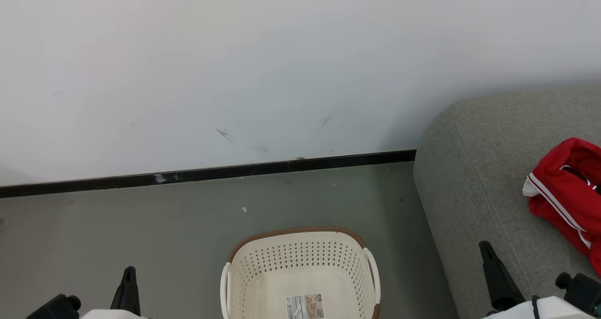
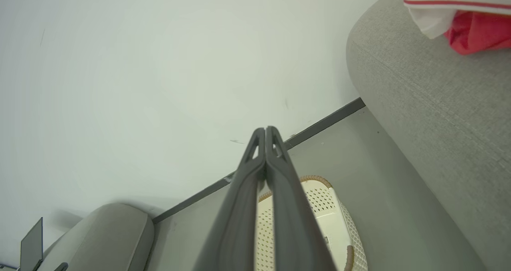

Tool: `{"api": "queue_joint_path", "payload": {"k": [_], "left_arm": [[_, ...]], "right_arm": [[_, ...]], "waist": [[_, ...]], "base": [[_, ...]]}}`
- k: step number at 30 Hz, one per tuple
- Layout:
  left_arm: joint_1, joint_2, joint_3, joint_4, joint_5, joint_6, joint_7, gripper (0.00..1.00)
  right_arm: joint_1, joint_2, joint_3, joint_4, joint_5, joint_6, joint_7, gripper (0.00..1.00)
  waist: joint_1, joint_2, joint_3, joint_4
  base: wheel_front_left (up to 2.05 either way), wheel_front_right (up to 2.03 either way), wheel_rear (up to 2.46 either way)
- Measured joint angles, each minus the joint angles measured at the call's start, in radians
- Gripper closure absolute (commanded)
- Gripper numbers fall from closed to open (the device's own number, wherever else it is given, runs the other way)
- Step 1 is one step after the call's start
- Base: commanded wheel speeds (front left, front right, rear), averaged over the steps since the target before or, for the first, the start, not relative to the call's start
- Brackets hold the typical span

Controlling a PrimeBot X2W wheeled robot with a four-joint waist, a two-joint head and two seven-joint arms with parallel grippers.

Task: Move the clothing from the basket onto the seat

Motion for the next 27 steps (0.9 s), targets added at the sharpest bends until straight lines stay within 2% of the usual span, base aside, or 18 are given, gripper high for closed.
{"api": "queue_joint_path", "payload": {"k": [5, 19, 27], "left_arm": [[-0.011, -0.008, 0.015, 0.0, -0.057, -0.013, 0.021, 1.0], [-0.02, -0.024, 0.054, 0.007, -0.21, -0.063, 0.069, 1.0], [-0.036, -0.033, 0.076, 0.012, -0.3, -0.094, 0.096, 1.0]], "right_arm": [[-0.013, -0.01, -0.001, 0.012, 0.085, 0.0, 0.018, 1.0], [-0.056, -0.03, -0.002, 0.048, 0.322, 0.0, 0.059, 1.0], [-0.062, -0.039, -0.001, 0.074, 0.454, 0.0, 0.08, 1.0]], "waist": [[-0.0003, 0.0, 0.001, 0.003], [-0.0061, 0.0, 0.008, 0.011], [-0.0077, 0.0, 0.013, 0.016]], "base": [[0.0, 0.0, 0.0], [0.0, 0.0, 0.0], [0.0, 0.0, 0.0]]}}
